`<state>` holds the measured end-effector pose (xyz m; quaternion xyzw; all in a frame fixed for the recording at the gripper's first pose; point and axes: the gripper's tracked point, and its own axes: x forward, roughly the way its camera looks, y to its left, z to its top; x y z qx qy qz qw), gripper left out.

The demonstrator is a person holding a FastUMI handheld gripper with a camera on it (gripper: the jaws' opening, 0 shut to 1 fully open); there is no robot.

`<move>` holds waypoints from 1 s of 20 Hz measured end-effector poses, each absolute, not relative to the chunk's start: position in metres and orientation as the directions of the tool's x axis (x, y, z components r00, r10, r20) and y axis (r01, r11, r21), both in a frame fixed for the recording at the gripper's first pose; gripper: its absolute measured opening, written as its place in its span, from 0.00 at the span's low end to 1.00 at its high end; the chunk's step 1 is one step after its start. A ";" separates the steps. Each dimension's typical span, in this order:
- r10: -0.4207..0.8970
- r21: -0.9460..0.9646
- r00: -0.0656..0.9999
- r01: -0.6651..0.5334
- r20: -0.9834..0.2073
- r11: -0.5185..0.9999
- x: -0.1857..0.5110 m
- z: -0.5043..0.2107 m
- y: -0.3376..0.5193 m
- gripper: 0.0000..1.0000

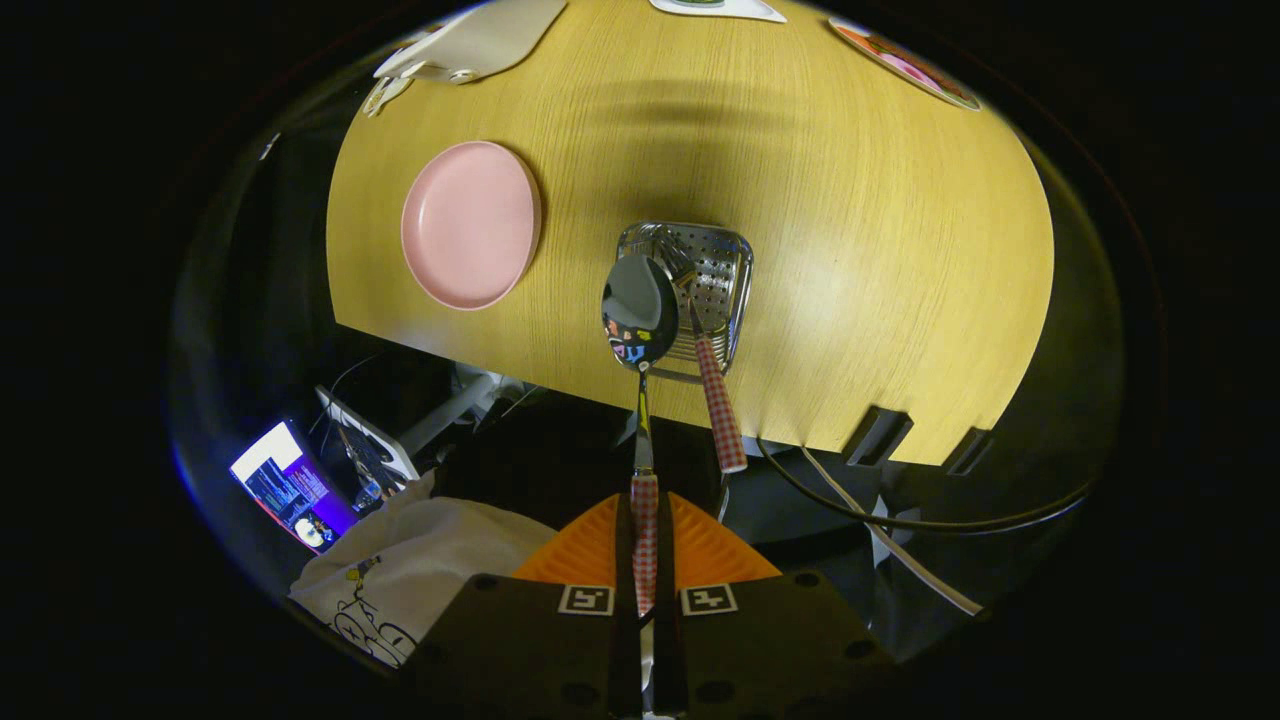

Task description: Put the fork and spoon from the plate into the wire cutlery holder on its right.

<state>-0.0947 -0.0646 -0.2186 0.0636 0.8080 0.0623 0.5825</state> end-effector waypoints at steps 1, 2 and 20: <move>0.162 0.164 -0.331 0.021 -0.930 0.986 -0.092 -0.221 -0.066 0.10; 0.145 0.151 -0.354 0.012 -0.924 0.988 -0.091 -0.224 -0.069 0.10; 0.161 0.138 -0.329 0.092 -0.931 0.986 -0.062 -0.238 -0.080 0.58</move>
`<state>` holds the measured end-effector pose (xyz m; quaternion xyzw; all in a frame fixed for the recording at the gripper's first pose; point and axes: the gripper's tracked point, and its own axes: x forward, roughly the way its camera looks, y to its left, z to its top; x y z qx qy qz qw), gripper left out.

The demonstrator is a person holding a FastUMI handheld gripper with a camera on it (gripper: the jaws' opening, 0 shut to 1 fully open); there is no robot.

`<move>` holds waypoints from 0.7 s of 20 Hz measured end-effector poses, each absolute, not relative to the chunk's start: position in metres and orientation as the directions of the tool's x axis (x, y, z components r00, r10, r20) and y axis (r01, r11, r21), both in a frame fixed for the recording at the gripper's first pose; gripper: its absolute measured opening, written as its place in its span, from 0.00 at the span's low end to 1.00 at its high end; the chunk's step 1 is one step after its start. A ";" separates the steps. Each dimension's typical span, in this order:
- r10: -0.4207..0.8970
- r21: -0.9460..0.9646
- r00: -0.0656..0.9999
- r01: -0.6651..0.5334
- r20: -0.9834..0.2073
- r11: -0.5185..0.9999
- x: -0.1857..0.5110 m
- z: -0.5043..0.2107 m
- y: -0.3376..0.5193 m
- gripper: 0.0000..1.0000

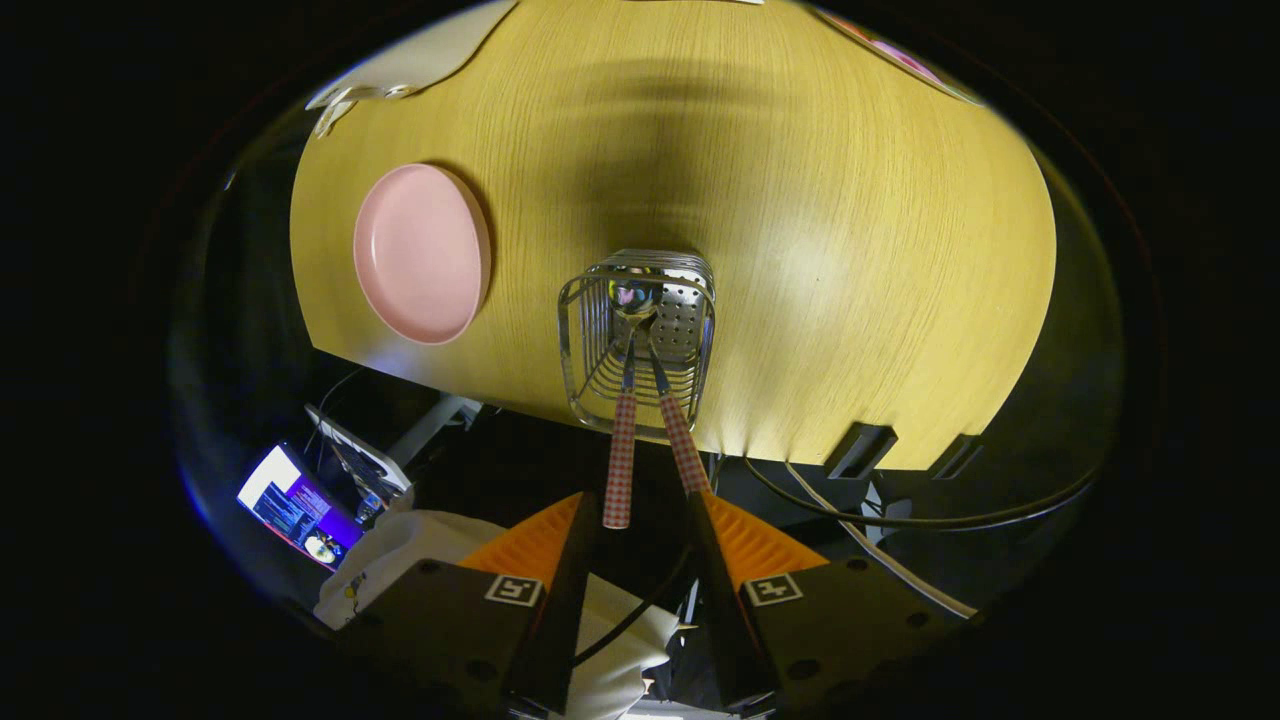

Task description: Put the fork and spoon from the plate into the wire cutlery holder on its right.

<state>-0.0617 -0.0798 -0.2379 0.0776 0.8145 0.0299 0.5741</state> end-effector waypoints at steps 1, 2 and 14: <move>0.155 0.135 -0.311 0.084 -0.938 0.987 -0.062 -0.237 -0.084 0.60; 0.155 0.139 -0.290 0.075 -0.944 0.987 -0.062 -0.236 -0.084 0.73; 0.198 0.204 0.233 0.001 -0.952 0.979 -0.055 -0.169 -0.067 1.00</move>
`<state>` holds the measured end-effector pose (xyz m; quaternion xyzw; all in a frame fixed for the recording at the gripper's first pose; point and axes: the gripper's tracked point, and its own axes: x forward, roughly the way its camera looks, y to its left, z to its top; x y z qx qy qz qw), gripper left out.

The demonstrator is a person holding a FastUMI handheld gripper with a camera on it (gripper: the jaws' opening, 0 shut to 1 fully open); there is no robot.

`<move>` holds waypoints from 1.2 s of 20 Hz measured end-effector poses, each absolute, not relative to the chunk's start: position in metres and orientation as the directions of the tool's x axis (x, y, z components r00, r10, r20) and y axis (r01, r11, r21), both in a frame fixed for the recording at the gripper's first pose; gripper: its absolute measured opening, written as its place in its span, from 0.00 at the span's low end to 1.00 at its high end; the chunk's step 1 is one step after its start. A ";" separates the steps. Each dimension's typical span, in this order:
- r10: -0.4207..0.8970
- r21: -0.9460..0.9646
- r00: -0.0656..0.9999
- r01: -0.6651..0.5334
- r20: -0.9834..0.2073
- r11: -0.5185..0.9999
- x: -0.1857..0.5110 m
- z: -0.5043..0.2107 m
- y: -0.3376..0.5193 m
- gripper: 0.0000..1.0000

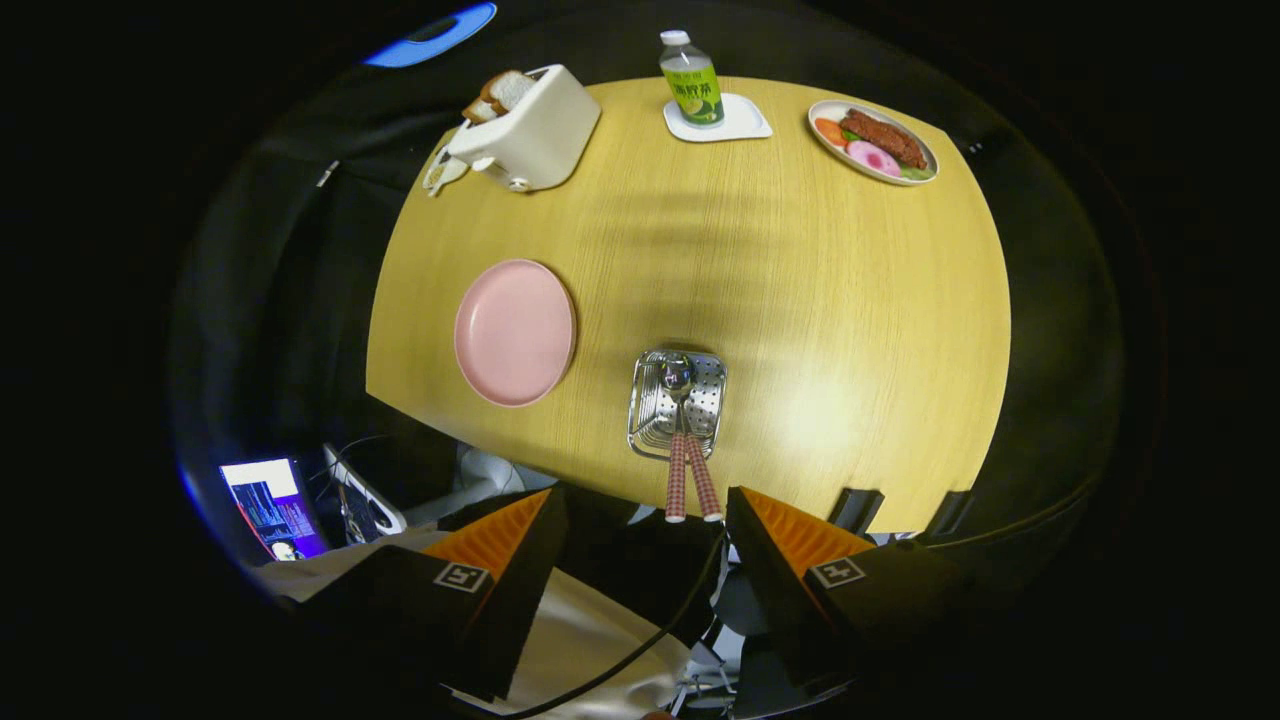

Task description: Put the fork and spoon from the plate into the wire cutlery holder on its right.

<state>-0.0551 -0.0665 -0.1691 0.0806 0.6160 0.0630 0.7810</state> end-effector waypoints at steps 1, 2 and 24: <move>0.184 0.191 0.294 -0.005 -0.938 0.982 -0.054 -0.167 -0.067 1.00; 0.163 0.170 0.348 -0.012 -0.923 0.985 -0.054 -0.166 -0.068 1.00; -0.089 -0.058 0.995 0.091 0.039 0.994 -0.061 0.117 -0.068 0.99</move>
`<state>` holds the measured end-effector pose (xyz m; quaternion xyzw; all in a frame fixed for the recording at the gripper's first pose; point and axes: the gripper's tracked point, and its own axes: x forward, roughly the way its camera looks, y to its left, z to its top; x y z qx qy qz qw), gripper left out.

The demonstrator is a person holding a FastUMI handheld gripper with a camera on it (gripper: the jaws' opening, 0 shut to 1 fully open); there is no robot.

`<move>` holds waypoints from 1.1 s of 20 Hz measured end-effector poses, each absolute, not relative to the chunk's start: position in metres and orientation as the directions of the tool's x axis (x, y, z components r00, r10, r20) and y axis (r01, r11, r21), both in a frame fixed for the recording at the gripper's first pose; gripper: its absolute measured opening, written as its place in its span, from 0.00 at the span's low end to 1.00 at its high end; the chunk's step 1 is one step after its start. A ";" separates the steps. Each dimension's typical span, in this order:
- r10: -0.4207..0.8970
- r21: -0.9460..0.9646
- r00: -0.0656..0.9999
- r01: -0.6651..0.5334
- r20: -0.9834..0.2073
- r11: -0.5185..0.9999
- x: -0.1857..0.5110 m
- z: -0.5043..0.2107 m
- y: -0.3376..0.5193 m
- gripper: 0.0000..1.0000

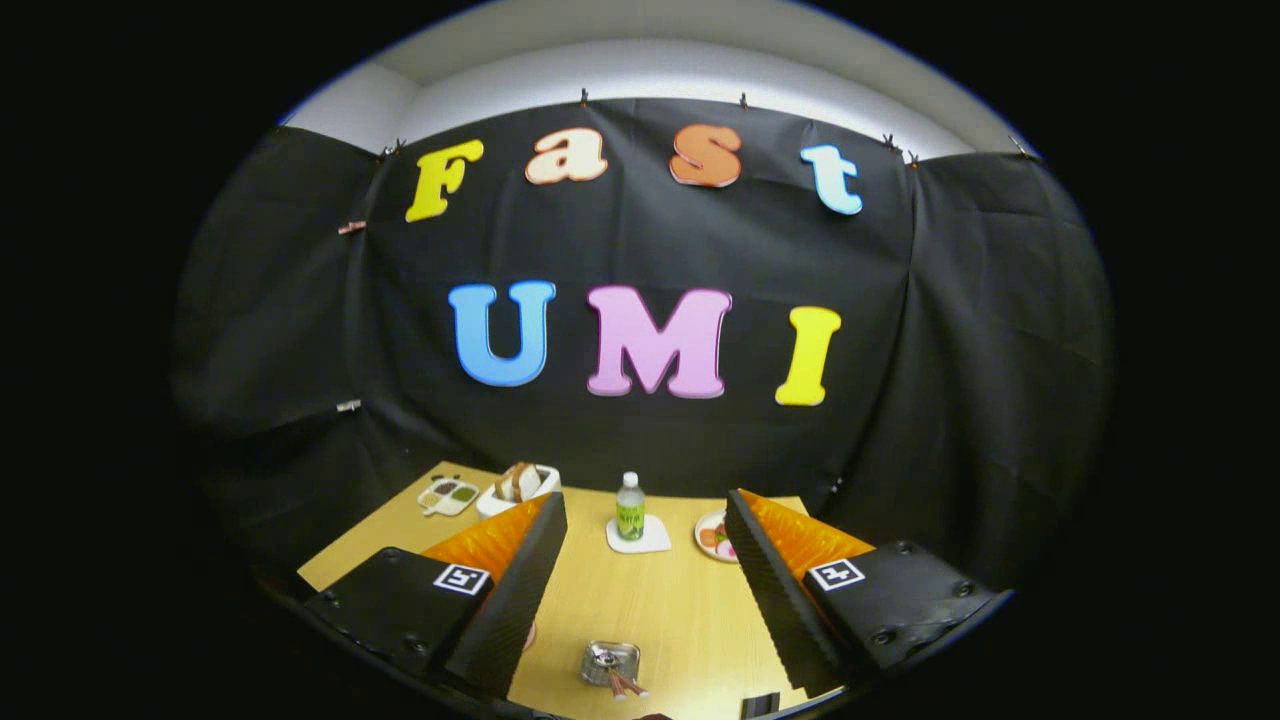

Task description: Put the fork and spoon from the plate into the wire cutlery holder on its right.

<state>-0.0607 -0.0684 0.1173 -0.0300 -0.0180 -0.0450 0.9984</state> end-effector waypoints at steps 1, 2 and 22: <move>-0.079 -0.037 0.994 0.082 0.076 0.996 -0.065 0.130 -0.061 0.99; -0.075 -0.020 0.992 0.078 0.103 0.997 -0.067 0.137 -0.057 0.99; 0.010 0.002 0.995 -0.010 0.102 1.000 -0.050 0.120 -0.013 0.99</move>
